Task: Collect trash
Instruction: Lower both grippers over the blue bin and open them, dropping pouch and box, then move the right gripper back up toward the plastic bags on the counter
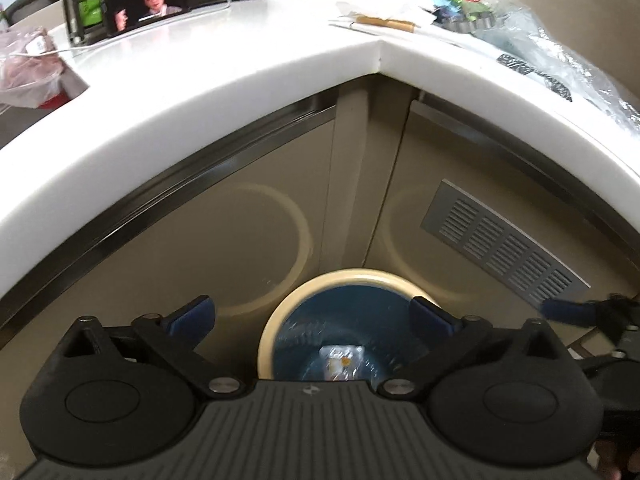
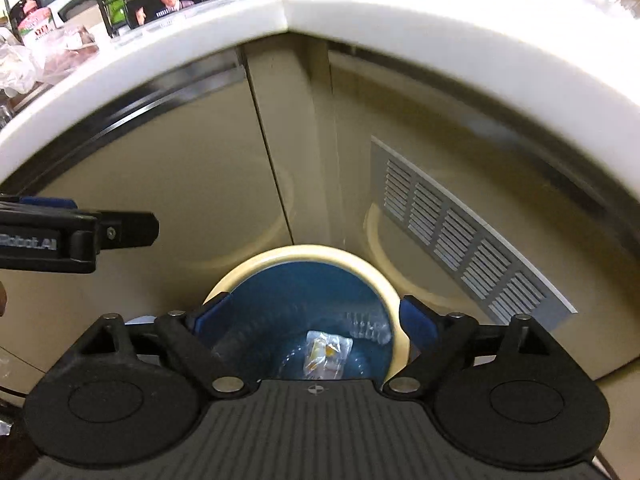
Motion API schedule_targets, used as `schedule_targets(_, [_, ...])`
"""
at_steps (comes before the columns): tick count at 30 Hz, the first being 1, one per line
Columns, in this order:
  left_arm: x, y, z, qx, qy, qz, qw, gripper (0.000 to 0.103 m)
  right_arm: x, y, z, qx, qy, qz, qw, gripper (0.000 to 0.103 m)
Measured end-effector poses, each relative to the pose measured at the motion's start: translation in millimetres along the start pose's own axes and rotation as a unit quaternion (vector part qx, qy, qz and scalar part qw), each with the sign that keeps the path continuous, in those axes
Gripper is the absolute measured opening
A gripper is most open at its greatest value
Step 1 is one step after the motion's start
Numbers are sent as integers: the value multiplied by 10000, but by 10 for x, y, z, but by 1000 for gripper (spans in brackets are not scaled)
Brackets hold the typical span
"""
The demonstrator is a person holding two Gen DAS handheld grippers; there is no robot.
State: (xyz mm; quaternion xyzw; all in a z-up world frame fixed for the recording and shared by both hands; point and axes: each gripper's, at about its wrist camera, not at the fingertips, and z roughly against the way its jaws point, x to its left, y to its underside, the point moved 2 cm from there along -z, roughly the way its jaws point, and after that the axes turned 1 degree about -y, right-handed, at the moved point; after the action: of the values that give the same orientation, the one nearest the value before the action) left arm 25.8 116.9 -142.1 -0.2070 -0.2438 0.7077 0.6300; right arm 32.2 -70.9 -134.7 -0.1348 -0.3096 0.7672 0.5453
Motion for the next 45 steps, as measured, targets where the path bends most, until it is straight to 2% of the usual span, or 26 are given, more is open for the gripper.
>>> schedule_targets(4, [-31, 24, 145, 193, -181, -59, 9996, 103, 25, 37, 316, -355, 58, 143, 9993, 100])
schedule_targets(7, [-50, 90, 224, 279, -282, -85, 9992, 103, 52, 49, 499, -611, 157, 294, 9976, 101])
schedule_targets(16, [-165, 296, 443, 255, -334, -237, 9988, 103, 143, 116, 821, -969, 170, 444, 9942, 103])
schedule_targets(20, [-212, 314, 573, 36, -394, -344, 9986, 103, 205, 124, 884, -1091, 191, 549, 9923, 103])
schedule_targets(45, [-216, 319, 643, -40, -484, -259, 9985, 103, 229, 164, 885, -1028, 228, 585, 9927, 103])
